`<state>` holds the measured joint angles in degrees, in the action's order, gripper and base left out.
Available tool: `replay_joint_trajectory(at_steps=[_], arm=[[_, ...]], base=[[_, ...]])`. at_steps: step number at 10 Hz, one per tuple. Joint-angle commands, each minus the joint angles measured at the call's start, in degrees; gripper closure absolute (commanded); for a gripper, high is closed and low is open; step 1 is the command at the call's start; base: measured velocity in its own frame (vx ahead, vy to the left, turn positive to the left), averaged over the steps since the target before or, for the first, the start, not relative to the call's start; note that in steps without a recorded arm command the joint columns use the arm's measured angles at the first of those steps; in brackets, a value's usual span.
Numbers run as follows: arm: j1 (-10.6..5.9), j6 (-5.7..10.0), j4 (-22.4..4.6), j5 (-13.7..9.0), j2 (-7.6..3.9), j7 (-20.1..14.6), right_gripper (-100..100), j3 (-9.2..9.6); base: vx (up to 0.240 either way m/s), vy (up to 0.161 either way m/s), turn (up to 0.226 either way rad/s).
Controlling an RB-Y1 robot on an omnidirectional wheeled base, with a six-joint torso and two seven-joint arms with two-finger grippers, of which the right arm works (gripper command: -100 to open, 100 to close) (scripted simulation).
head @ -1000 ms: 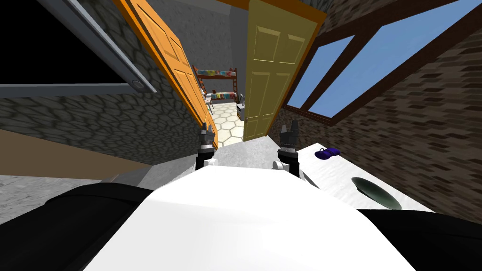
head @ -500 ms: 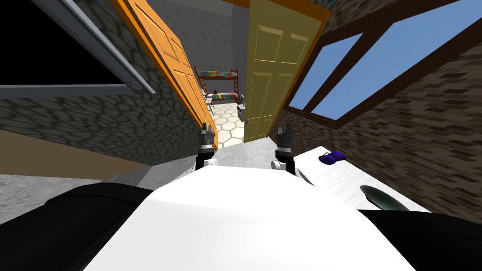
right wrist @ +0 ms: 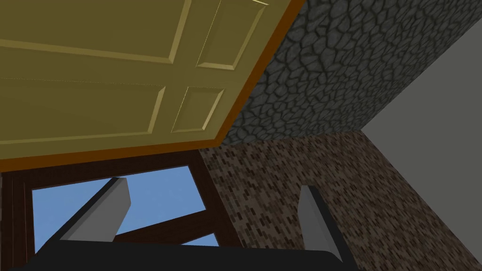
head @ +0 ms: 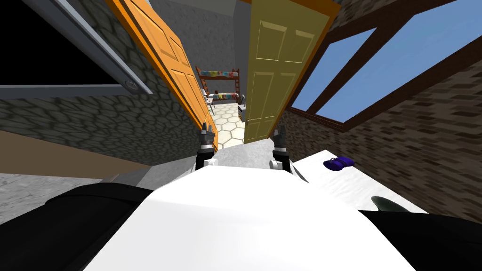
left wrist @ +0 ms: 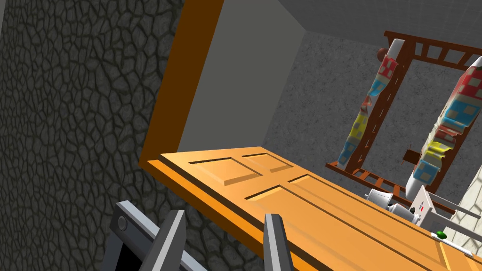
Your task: Push the door open
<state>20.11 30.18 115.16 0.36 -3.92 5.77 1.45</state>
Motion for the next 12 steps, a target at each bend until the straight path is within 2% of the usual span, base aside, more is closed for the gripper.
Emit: replay_joint_trajectory(at_steps=[1,11,12], arm=[[-1.00,0.70,-2.8,0.0,-0.11,-0.1,-100,0.19],[-6.93,3.75,-19.1,-0.2,-0.82,-1.0,-100,1.13],[-6.93,3.75,-19.3,-0.2,-0.82,-1.0,-100,1.13]], base=[[0.097,-0.017,0.044],[0.099,-0.024,0.043],[0.062,-0.016,0.017]])
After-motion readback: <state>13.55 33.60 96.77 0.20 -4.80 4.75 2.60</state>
